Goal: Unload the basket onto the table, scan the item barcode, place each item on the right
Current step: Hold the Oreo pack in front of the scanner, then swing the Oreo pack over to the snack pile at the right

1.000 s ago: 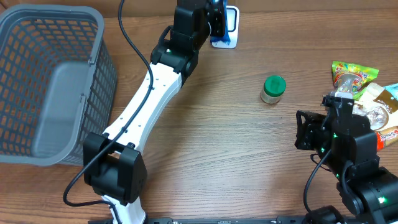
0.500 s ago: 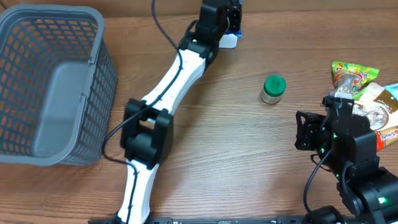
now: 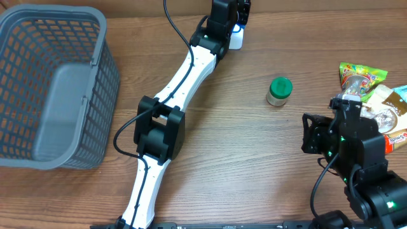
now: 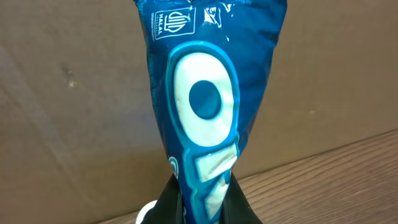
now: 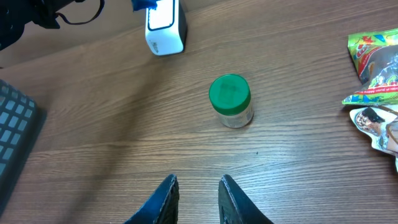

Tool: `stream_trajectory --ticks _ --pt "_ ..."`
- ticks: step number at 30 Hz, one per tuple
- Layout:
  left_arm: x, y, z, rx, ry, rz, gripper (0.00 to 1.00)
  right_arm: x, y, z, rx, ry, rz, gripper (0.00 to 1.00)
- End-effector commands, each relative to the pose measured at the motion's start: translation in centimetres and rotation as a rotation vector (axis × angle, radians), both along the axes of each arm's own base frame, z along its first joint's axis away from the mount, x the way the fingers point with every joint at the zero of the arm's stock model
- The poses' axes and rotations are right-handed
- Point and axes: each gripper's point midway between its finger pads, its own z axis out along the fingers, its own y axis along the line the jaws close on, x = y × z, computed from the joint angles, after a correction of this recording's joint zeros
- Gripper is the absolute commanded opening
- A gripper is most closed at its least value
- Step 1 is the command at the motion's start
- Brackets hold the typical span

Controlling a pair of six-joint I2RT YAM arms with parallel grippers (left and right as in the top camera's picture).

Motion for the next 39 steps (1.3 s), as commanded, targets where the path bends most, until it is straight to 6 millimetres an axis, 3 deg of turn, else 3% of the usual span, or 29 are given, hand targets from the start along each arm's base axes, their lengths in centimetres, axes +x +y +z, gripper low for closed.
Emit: stream_trajectory --ticks 1,7,12,20,25,32,39 --pt "0.7 1.0 1.4 0.022 -0.041 0.040 0.04 0.1 -0.2 0.2 -0.006 -0.008 -0.007 0.24" --pt "0.6 0.9 1.0 0.024 -0.026 0.020 0.04 0.1 -0.1 0.3 -0.007 -0.010 -0.001 0.24" --pt "-1.6 -3.7 1.4 0.015 -0.001 -0.126 0.04 0.0 -2.2 1.9 -0.074 -0.044 -0.086 0.22" --pt "-8.9 -13.5 1.7 0.092 0.057 -0.320 0.04 -2.5 -6.6 6.3 -0.175 -0.098 -0.267 0.22" --pt "-13.5 -18.4 1.0 0.063 0.115 -0.441 0.04 -6.6 -11.1 9.6 -0.157 -0.175 -0.501 0.23" --pt "-18.3 -22.2 -0.3 -0.060 0.273 -0.581 0.04 -11.9 -13.6 12.6 -0.073 -0.319 -0.573 0.29" --pt "-24.6 -25.9 -2.9 0.008 0.370 -0.674 0.04 -13.0 -13.8 12.3 -0.061 -0.328 -0.568 0.30"
